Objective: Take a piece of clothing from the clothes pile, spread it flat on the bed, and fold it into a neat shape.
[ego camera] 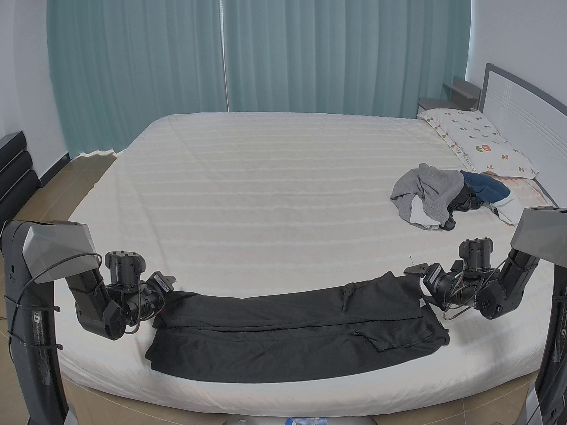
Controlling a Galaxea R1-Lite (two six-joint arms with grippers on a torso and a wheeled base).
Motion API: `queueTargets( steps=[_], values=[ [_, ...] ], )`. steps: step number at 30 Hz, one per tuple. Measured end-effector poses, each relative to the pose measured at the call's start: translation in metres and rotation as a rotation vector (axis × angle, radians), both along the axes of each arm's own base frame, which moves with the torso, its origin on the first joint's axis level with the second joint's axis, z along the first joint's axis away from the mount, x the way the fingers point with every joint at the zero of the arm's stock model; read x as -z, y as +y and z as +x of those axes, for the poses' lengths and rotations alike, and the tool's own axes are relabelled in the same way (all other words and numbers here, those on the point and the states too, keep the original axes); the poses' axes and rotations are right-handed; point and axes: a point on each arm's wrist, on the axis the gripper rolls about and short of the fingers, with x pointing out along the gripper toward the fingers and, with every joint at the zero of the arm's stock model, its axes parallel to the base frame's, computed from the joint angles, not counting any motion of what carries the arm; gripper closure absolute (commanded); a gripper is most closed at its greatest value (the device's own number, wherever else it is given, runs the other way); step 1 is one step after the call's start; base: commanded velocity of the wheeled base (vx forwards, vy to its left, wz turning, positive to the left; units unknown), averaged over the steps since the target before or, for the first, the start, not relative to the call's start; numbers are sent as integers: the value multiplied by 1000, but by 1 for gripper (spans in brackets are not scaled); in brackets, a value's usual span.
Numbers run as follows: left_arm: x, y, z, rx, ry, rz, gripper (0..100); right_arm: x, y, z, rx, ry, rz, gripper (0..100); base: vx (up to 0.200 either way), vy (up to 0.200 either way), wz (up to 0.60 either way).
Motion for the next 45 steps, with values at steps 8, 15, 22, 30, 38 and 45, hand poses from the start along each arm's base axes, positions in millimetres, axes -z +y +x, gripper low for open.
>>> queueTargets(
  steps=[8, 15, 22, 30, 38, 45],
  values=[
    [8, 10, -2, -42, 25, 2, 100, 4, -1, 1, 3, 8, 2, 0, 0, 0, 0],
    [10, 16, -10, -92, 46, -12, 100, 5, -3, 4, 11, 3, 5, 0, 0, 0, 0],
    [10, 14, -14, -90, 58, -12, 100, 7, -5, 14, 20, -14, 4, 0, 0, 0, 0],
    [11, 13, -15, -85, 65, -11, 0, 10, -7, 23, 27, -30, 3, 0, 0, 0, 0],
    [12, 13, -18, -81, 73, -11, 0, 16, -7, 29, 33, -28, -5, 100, 0, 0, 0],
    [7, 15, -22, -80, 78, -2, 0, 16, -15, 31, 53, -39, -3, 100, 0, 0, 0]
  ],
)
